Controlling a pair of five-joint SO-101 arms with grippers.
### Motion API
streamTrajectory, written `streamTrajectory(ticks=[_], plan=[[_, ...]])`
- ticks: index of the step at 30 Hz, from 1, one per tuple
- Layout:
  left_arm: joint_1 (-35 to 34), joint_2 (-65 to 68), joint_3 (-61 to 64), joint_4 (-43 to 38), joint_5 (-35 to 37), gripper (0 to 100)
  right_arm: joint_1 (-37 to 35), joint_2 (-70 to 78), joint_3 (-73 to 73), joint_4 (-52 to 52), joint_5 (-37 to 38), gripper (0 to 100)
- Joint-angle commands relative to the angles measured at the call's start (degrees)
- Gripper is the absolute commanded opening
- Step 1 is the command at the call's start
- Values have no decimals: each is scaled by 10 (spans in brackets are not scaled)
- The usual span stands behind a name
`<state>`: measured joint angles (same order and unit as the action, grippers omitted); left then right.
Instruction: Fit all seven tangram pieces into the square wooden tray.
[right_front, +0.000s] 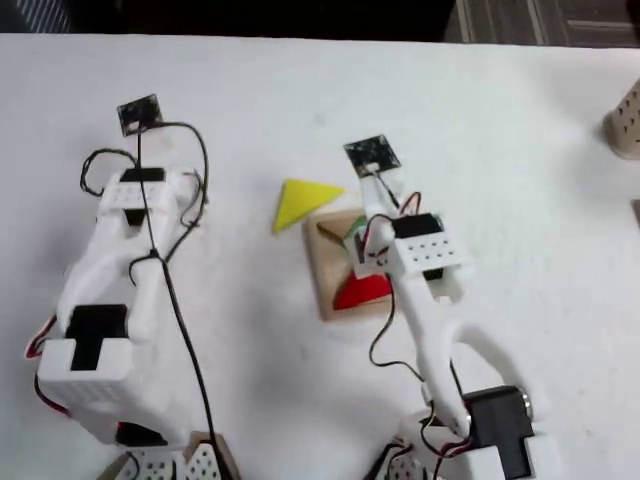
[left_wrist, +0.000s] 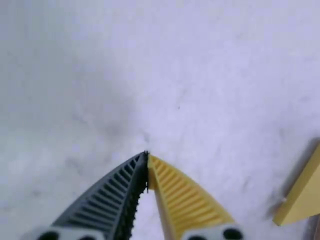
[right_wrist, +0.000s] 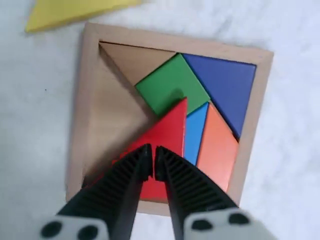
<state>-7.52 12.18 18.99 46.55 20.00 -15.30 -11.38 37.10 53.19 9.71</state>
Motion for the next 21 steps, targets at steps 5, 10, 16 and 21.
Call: streamTrajectory(ticks=[5,10,16,21], plan=[[1,-3,-25,4,-5,22,63,-38,-23,-5,-9,20],[11,-3,-24,5,-5,22,71,8,-23,-36,-5,20],[12,-3,-24,15,-5,22,55,69,-40,-58,-4,20],[12,-3,-24,18,-5,22,16,93,-48,-59,-4,20]])
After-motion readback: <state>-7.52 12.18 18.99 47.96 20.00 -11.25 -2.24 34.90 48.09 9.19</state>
